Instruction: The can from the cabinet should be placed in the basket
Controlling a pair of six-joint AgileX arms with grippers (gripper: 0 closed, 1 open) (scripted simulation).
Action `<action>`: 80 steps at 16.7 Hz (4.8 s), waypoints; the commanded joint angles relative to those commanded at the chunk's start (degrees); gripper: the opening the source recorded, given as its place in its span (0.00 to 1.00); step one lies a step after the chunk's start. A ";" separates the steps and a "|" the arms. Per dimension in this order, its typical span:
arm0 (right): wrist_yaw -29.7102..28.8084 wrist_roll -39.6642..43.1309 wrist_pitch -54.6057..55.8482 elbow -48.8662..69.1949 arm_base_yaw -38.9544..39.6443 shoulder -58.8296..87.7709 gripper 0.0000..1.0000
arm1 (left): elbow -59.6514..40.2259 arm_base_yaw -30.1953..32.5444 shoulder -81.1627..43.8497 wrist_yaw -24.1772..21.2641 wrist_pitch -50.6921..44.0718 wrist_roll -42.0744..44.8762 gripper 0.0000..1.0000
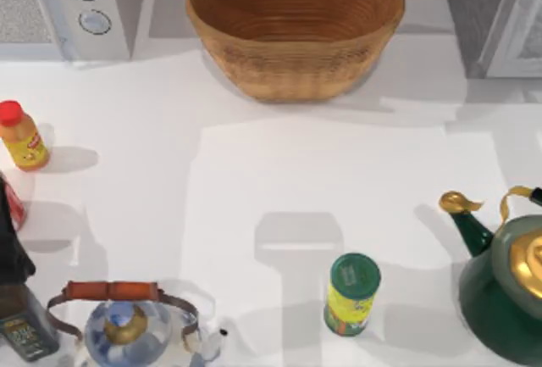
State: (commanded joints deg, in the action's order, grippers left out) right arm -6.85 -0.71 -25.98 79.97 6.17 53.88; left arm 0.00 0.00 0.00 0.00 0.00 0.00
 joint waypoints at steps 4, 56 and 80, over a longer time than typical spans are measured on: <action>1.79 0.21 7.06 -21.77 -1.77 -14.64 0.00 | 0.00 0.00 0.00 0.00 0.00 0.00 1.00; -32.30 -0.33 57.91 12.18 31.52 70.86 0.00 | 0.00 0.00 0.00 0.00 0.00 0.00 1.00; -30.90 -0.26 57.36 18.05 30.07 76.17 0.60 | 0.00 0.00 0.00 0.00 0.00 0.00 1.00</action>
State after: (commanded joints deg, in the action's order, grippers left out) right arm -37.74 -0.97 31.38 98.02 36.24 130.05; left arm 0.00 0.00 0.00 0.00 0.00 0.00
